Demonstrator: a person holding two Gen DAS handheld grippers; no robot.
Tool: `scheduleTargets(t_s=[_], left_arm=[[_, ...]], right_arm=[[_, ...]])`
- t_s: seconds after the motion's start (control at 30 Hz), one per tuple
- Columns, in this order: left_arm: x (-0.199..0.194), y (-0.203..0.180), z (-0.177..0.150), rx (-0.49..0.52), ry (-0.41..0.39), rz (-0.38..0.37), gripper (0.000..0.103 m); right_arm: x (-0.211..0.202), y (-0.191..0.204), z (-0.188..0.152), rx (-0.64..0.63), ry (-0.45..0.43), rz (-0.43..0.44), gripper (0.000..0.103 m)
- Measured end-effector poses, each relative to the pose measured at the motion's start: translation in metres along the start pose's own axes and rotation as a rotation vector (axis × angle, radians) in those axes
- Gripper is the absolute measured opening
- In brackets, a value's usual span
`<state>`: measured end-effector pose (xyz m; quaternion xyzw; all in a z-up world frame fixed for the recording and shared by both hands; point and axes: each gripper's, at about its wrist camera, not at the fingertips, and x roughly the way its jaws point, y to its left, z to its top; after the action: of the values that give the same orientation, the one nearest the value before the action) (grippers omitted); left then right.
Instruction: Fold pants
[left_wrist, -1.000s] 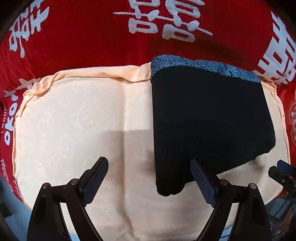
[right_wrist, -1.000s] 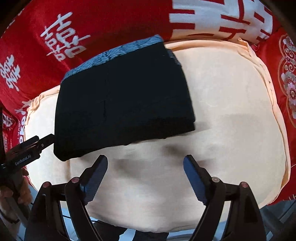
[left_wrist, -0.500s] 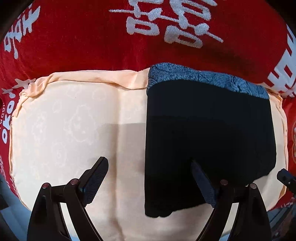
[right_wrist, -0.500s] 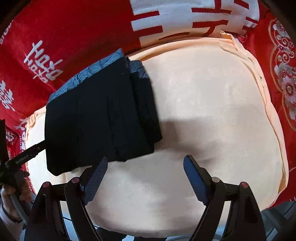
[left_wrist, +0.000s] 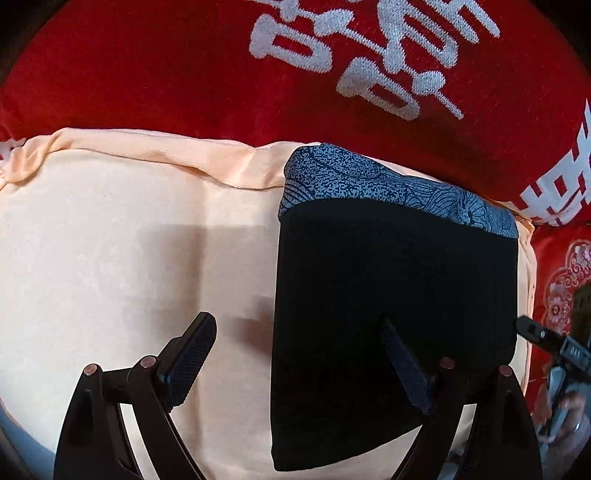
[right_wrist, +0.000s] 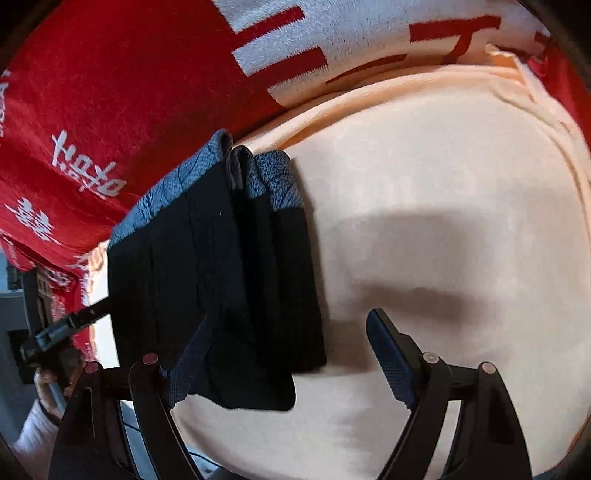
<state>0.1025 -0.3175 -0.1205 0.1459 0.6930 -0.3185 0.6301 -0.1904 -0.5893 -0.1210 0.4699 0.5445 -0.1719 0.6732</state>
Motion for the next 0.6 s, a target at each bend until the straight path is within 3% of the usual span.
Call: scheduleTargets(t_s=[0.13,0.37,0.43,0.6], left_arm=[[0.006,0.002,0.004,0.018,0.015,-0.024,0.091],[0.028,0.004,0.015,0.035,0.064,-0.179,0.091],[0.033,0.004,0.017,0.045,0.07,-0.195,0.102],[0.052,0.002,0.022,0.031,0.075,-0.25,0.102]], right_arm=[[0.009,-0.002,0.008,-0.006,0.025,0.05,0.087],[0.039,0.0,0.023,-0.072,0.128,0.172,0.087],[0.043,-0.001,0.025,-0.079,0.136,0.195,0.087],[0.057,0.0,0.034,-0.116,0.161,0.298,0.087]])
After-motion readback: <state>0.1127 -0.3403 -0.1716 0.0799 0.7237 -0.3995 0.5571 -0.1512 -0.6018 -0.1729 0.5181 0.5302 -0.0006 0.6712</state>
